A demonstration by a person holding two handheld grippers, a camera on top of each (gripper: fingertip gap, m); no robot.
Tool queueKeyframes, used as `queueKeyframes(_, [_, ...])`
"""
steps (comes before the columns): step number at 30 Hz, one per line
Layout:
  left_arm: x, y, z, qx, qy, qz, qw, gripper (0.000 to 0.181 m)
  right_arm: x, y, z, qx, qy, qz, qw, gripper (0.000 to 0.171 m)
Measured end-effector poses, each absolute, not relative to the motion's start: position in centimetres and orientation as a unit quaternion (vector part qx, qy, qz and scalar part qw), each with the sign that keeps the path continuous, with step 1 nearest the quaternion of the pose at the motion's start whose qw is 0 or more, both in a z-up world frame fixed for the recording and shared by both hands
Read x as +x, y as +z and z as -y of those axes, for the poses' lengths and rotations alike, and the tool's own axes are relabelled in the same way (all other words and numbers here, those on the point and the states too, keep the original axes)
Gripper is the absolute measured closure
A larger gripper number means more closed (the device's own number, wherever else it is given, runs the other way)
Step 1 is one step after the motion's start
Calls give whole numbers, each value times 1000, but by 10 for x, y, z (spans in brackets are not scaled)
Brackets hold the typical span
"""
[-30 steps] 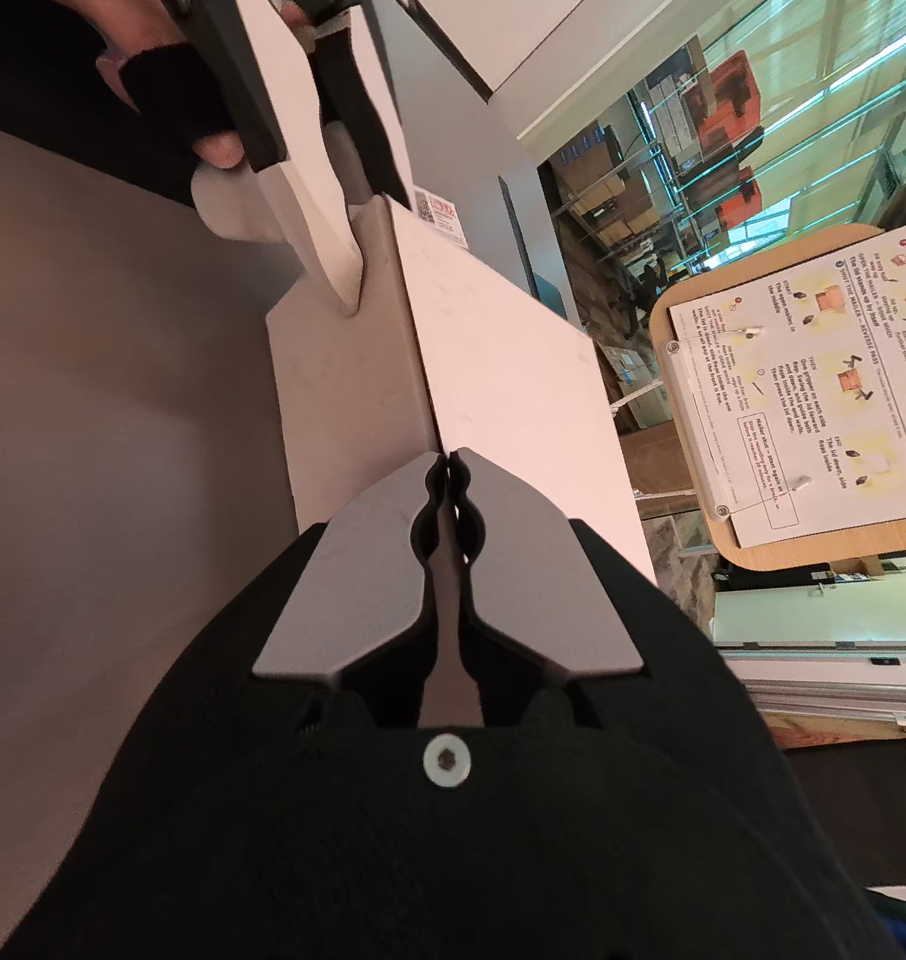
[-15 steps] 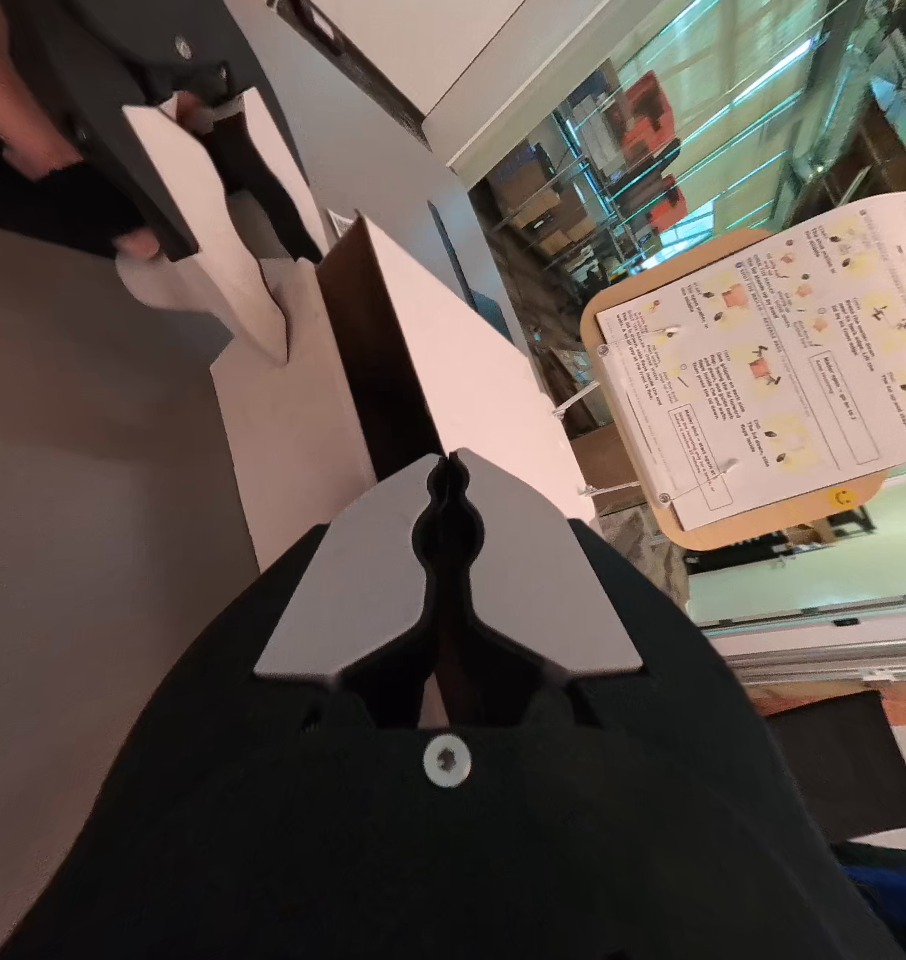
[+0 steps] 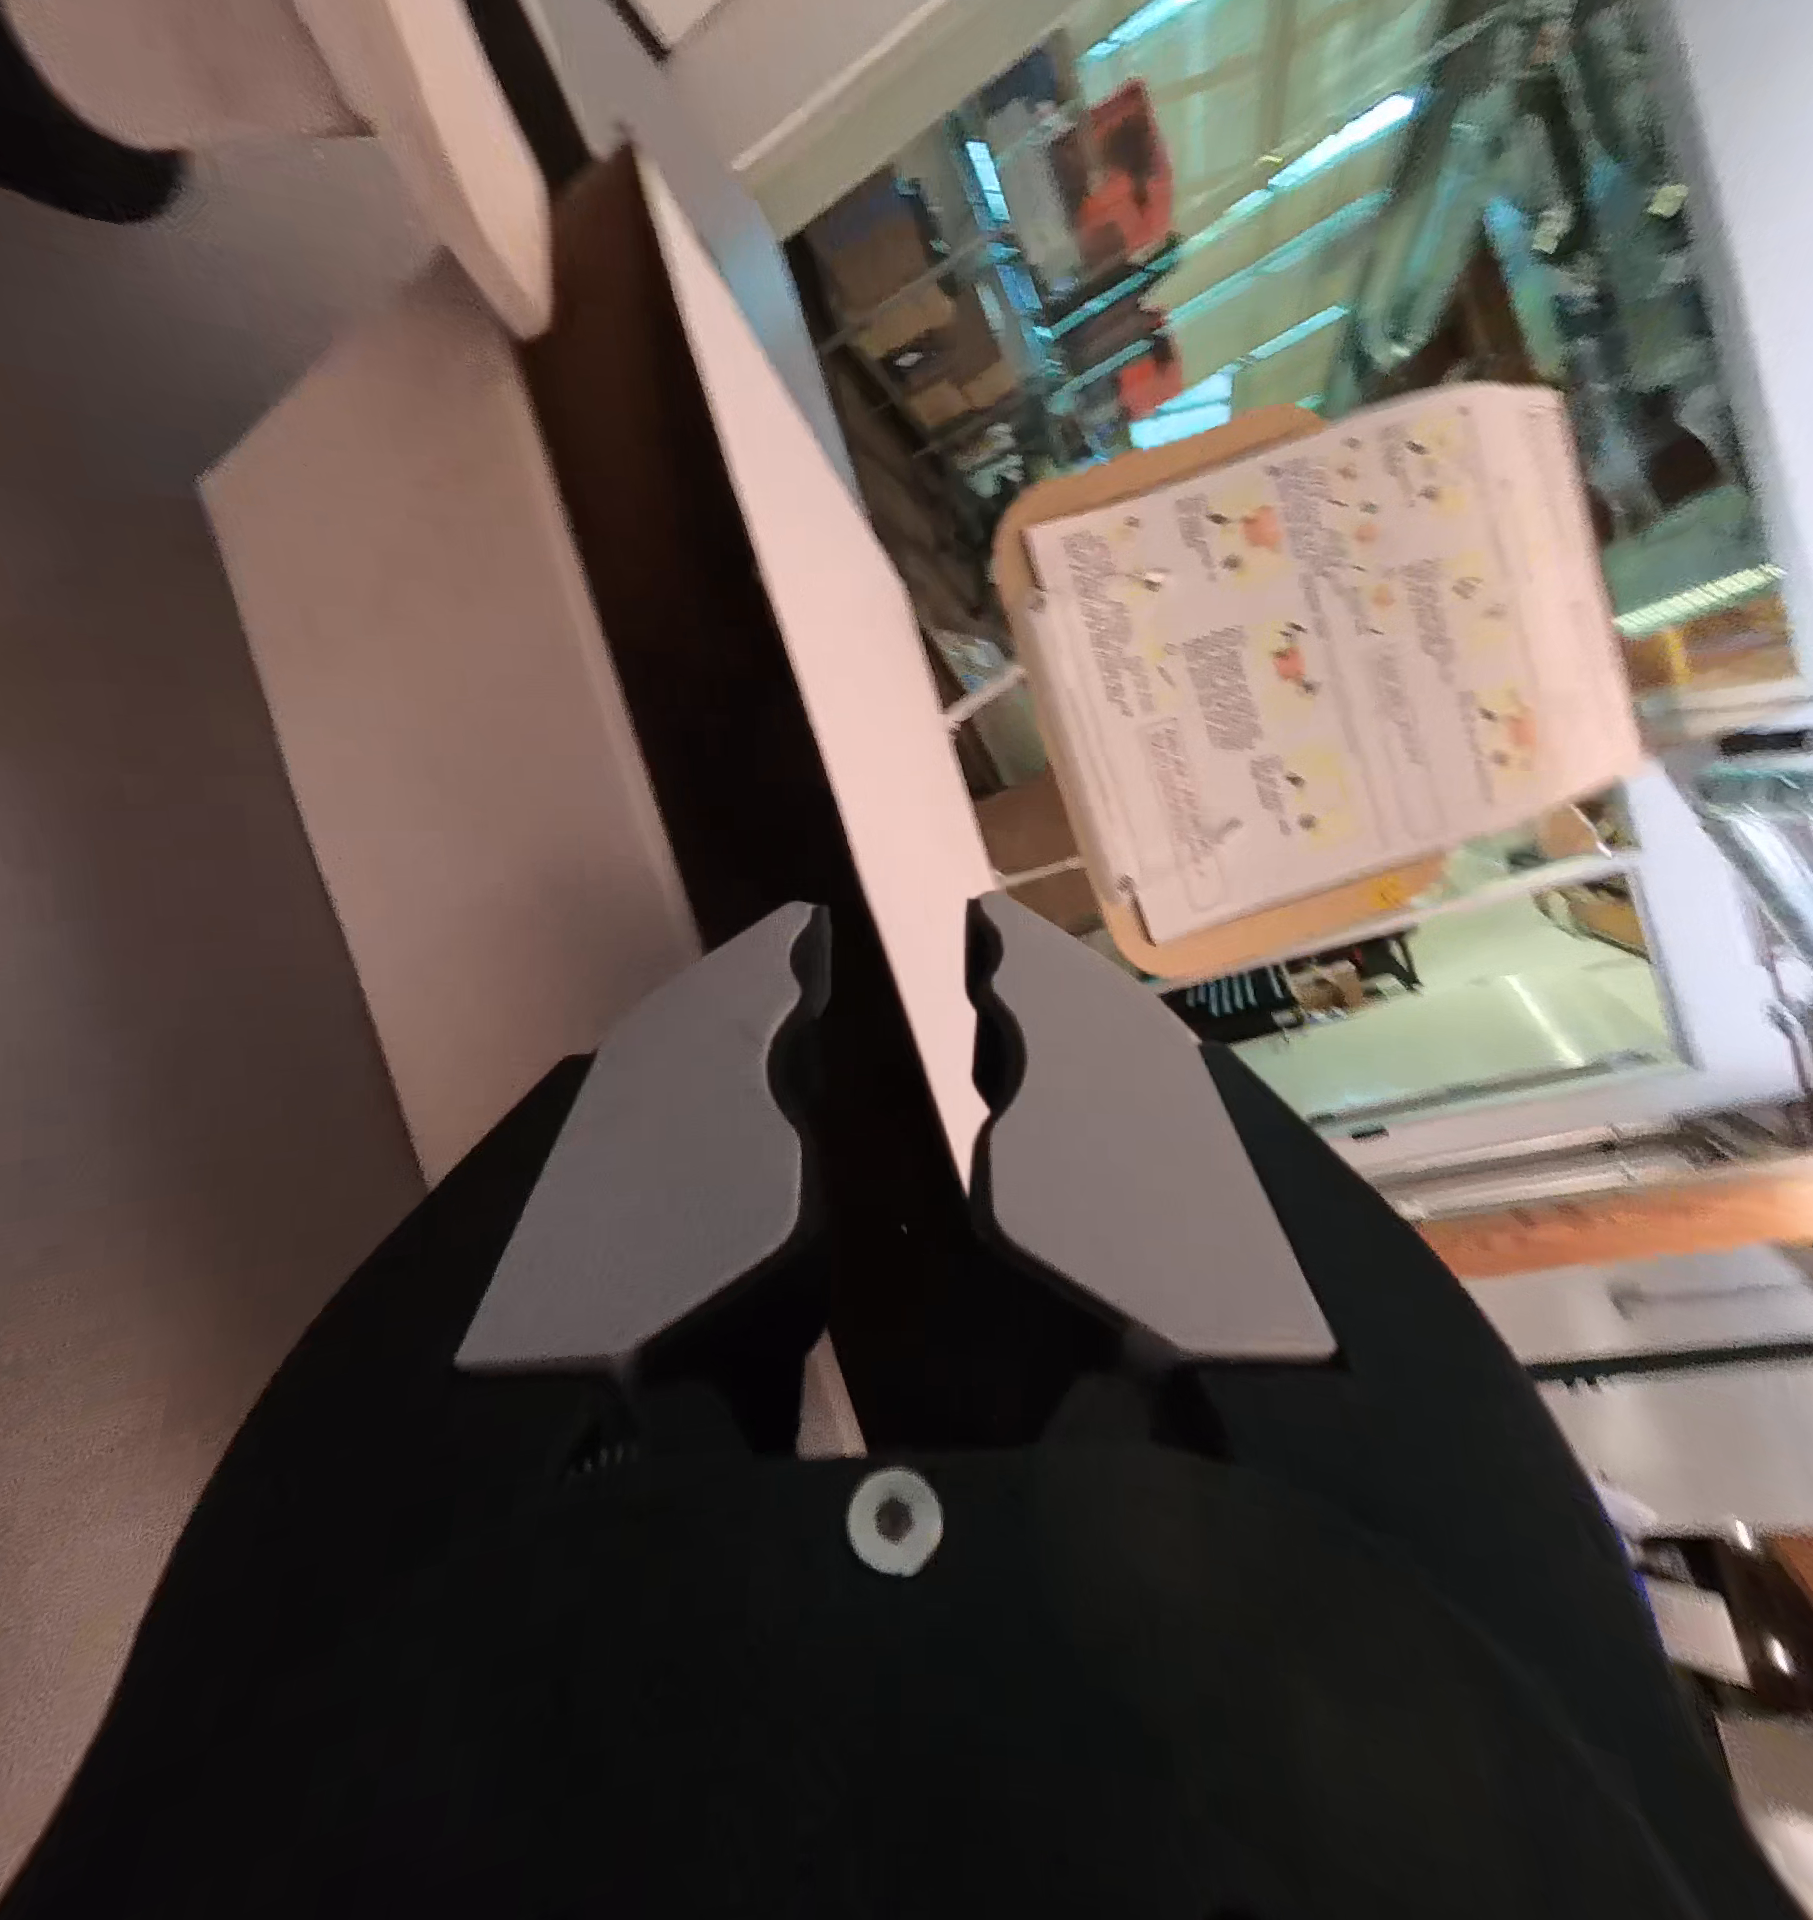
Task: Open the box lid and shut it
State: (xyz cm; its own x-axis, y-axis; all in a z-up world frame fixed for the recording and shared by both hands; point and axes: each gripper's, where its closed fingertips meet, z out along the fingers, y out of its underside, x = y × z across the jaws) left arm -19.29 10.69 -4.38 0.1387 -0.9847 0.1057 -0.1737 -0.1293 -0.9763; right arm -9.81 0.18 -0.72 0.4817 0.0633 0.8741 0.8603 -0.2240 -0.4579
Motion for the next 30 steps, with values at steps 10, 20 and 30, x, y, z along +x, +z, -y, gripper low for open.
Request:
queueKeyframes(10, [-183,-47,-123,-621,-288,-511,520,165,20,-30,72,-735,-210,-49,643,118])
queueKeyframes(20, [-190,-49,-117,-612,-211,-584,490,160,26,-42,73,-775,-239,-2,585,157])
queueKeyframes(30, [-214,58,-167,-516,-518,-534,424,156,-35,-5,78,-709,-352,174,586,126])
